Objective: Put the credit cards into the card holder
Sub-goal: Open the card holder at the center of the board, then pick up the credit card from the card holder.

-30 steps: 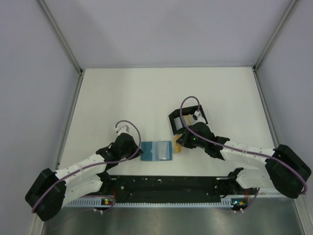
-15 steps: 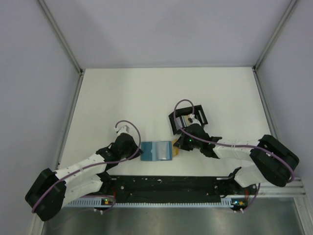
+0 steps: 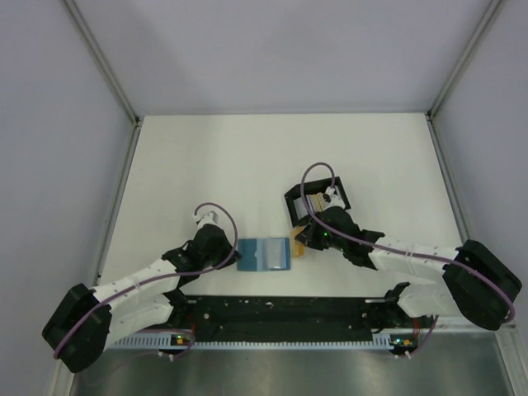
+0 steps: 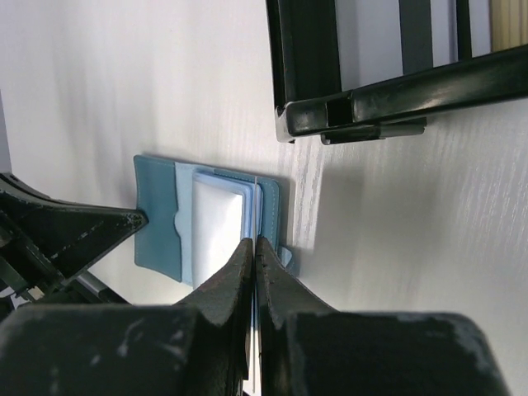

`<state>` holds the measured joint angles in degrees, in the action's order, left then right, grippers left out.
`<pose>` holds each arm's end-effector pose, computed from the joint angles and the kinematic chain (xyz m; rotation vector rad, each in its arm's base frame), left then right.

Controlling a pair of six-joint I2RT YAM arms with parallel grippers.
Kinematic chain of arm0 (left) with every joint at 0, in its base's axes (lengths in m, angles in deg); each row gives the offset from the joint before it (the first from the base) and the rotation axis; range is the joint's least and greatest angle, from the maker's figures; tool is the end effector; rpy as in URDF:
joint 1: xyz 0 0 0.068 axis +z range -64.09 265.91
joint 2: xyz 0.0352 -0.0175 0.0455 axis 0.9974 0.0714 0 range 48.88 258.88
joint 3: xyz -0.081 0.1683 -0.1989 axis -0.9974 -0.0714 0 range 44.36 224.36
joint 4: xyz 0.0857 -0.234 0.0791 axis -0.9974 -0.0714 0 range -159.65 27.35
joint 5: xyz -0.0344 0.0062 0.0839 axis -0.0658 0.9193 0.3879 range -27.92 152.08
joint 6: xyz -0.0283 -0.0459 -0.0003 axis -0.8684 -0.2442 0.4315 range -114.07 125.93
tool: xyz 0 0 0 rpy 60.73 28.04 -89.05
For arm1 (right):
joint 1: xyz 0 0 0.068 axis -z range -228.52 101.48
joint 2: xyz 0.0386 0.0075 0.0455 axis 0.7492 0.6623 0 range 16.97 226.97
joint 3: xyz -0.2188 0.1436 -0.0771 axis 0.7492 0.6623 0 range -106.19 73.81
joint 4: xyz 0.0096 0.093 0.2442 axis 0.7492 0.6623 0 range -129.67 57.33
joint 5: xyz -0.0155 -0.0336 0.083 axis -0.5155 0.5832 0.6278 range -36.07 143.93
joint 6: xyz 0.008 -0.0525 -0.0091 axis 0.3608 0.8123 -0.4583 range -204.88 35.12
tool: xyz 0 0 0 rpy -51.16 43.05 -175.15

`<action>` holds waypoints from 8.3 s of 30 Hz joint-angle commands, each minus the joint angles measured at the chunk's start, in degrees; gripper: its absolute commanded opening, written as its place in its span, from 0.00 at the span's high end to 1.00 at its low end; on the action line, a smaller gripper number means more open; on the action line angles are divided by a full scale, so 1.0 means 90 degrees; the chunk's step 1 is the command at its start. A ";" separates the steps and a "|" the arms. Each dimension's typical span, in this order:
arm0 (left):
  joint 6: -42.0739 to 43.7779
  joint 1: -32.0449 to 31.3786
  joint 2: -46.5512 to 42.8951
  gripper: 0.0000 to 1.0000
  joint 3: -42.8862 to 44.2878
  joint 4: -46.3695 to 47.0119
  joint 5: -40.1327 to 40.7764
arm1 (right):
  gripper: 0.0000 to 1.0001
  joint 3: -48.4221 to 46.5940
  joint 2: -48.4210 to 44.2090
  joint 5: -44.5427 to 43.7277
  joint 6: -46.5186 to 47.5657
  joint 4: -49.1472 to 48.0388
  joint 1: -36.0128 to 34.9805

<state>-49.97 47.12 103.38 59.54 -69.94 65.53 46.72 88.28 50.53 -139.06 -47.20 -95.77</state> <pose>0.1335 -0.1045 0.1400 -0.4020 2.4694 -0.6811 0.1649 0.1752 0.1703 0.1782 2.3595 0.8748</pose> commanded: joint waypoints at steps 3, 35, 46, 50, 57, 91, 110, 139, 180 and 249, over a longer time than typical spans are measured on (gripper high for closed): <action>-0.0010 -0.0026 -0.0021 1.00 -0.0027 0.0097 0.0116 | 1.00 -0.0193 0.0445 0.0241 -0.0133 -0.0462 -0.0112; -0.0088 -0.0026 0.0019 1.00 -0.0192 0.0468 0.0067 | 1.00 -0.1394 0.1705 0.1042 0.0062 -0.0990 -0.0815; 0.0010 -0.0026 -0.0293 1.00 -0.0144 0.0419 0.0018 | 1.00 -0.1716 0.0886 0.0173 0.0706 0.0035 -0.0854; 0.0010 -0.0026 -0.0459 1.00 -0.0046 0.0322 -0.0021 | 1.00 -0.2009 0.0924 -0.0041 0.0794 0.0134 -0.1078; -0.0058 -0.0036 -0.0548 1.00 0.0013 0.0312 -0.0119 | 1.00 -0.2692 0.1500 -0.0705 0.0794 0.0231 -0.1605; -0.0254 -0.0105 -0.0890 1.00 -0.0104 0.0312 -0.0226 | 1.00 -0.3640 0.2799 -0.1985 0.0726 0.0524 -0.2114; -0.0215 -0.0114 -0.0929 1.00 -0.0095 0.0283 -0.0148 | 1.00 -0.3661 0.2498 -0.3411 0.1009 0.2184 -0.2378; -0.0586 -0.0134 -0.0548 1.00 -0.0827 0.0732 0.0291 | 1.00 -0.0642 0.1783 0.0602 -0.0250 -0.2230 -0.0923; -0.0683 -0.0144 -0.0626 1.00 -0.0808 0.0935 0.0018 | 1.00 -0.0467 0.2682 0.0358 -0.1139 -0.2610 -0.0815; -0.0693 -0.0183 -0.0792 1.00 -0.0730 0.0839 0.0213 | 0.70 -0.1667 0.2828 0.1149 -0.0201 -0.1868 -0.1264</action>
<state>-56.94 45.72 96.51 52.59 -63.50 66.51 34.81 112.28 58.42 -141.48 -60.64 -106.26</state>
